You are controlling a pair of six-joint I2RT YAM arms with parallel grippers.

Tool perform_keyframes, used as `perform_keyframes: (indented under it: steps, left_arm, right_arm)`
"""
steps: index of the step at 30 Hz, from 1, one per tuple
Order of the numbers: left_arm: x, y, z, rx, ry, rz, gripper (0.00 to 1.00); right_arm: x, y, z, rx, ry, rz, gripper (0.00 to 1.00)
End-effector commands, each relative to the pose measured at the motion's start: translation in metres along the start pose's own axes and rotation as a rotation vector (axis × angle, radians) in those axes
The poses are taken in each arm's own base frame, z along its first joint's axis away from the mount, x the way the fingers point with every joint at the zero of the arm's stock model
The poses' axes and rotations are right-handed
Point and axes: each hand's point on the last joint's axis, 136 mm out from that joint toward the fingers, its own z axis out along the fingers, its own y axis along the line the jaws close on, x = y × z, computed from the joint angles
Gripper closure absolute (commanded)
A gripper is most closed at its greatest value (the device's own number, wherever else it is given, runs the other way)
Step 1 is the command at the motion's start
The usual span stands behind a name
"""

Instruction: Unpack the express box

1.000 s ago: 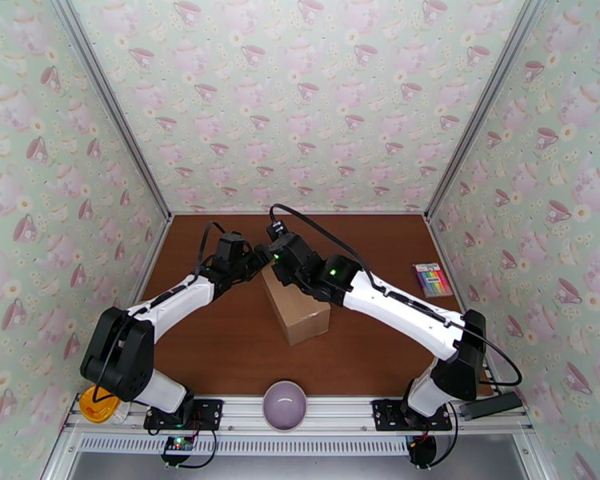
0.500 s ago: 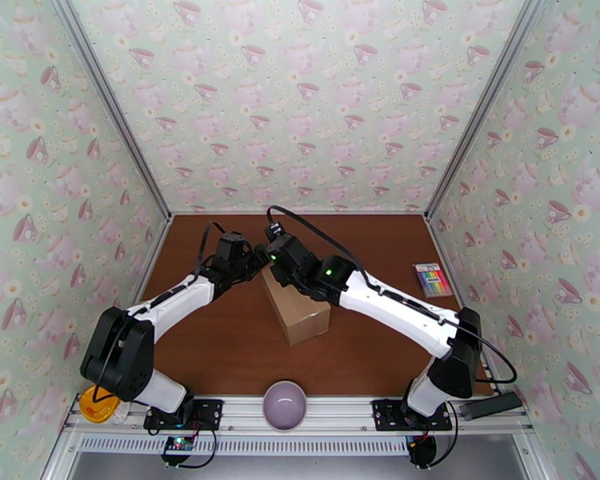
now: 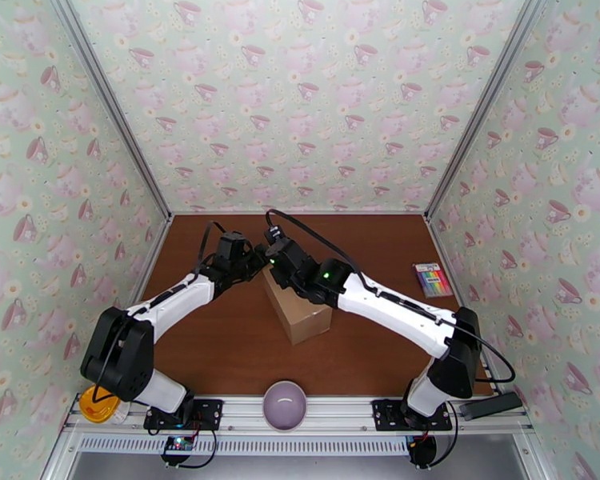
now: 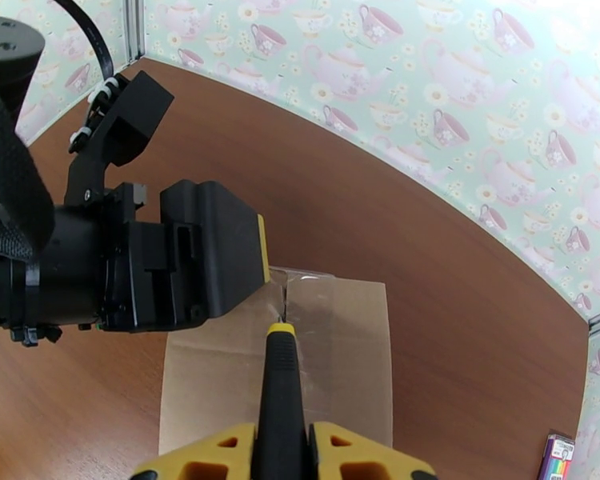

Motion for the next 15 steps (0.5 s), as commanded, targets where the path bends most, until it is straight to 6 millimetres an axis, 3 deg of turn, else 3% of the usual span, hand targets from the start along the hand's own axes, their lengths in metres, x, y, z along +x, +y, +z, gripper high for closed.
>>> perform_keyframes:
  steps: [1, 15]
  left_arm:
    - [0.003, 0.0, -0.007, -0.031, 0.015, 0.011, 0.31]
    - [-0.005, -0.034, -0.027, 0.036, 0.03, 0.117, 0.27]
  right_arm:
    - [0.025, 0.006, 0.012, 0.0, 0.071, -0.053, 1.0]
    - [0.01, 0.003, 0.001, -0.012, 0.029, -0.05, 1.0]
